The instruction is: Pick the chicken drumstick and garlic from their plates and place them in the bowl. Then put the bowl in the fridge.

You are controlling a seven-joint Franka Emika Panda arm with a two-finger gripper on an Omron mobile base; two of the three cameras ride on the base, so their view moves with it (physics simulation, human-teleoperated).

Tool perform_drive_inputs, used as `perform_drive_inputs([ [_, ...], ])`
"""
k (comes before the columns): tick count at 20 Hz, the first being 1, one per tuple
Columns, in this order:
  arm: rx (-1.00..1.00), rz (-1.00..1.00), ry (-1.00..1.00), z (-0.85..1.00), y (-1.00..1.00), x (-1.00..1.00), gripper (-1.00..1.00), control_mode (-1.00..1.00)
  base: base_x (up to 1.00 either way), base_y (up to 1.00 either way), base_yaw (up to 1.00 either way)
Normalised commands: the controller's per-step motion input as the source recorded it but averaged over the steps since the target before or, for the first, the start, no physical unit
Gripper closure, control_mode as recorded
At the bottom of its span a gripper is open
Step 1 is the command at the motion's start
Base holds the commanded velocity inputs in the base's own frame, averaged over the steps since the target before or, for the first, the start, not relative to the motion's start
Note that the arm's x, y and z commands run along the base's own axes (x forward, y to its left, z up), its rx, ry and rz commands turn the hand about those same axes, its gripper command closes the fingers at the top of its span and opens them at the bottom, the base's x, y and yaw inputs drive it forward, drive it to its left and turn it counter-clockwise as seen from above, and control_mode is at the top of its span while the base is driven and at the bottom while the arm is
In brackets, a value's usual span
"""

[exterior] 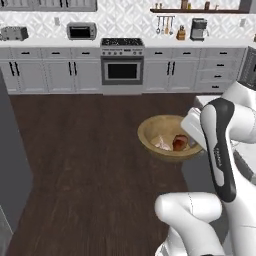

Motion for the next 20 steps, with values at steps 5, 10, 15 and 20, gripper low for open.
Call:
perform_drive_inputs([
  [5,0.0,0.0,0.0,0.0,0.0,0.0,1.0,1.0,1.0,1.0,-0.24],
  [10,0.0,0.0,0.0,0.0,0.0,0.0,1.0,1.0,1.0,0.95,-0.19],
  [15,0.0,0.0,0.0,0.0,0.0,0.0,1.0,1.0,1.0,0.12,0.03],
  [20,0.0,0.0,0.0,0.0,0.0,0.0,1.0,1.0,1.0,-0.4,0.25],
])
